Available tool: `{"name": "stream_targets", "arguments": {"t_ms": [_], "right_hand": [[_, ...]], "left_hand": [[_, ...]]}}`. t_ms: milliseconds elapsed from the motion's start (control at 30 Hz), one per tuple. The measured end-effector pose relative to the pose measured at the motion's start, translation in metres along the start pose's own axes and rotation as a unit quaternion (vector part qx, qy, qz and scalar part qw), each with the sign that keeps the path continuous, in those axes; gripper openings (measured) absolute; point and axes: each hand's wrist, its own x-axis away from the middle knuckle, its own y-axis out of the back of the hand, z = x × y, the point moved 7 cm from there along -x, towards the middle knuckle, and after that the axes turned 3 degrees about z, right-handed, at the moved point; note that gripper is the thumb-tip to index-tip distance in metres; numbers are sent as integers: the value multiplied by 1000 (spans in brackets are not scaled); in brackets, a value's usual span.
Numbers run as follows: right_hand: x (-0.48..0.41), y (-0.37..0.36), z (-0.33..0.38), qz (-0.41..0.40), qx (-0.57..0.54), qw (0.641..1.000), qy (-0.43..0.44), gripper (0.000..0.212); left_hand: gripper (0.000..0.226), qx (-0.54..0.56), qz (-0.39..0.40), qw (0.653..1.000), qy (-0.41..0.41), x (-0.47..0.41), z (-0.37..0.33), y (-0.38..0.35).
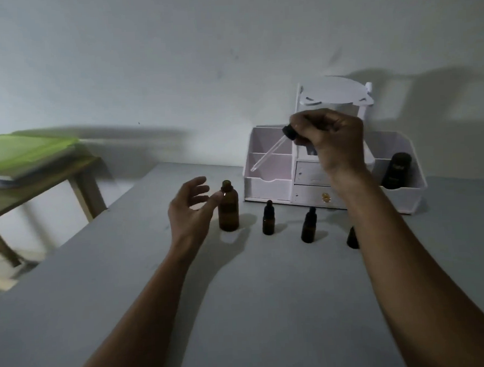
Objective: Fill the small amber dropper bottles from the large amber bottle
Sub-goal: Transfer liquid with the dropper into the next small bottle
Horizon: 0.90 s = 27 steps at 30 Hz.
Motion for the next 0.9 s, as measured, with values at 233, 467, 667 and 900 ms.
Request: {"name": "stream_targets", "arguments": {"t_ms": [233,467,667,900], "right_hand": [[3,-47,-31,26,16,999,-27,4],[-2,-57,-38,39,48,998,-17,5],[0,-89,-34,118,89,989,20,11],[8,-103,-57,141,122,982,19,15]], "left_hand": [[78,74,146,984,72,-5,36,-17],[51,40,175,982,51,-6,35,-21],[46,11,186,982,42,-9,40,-21],[50,9,180,982,49,-11,42,-22]]}}
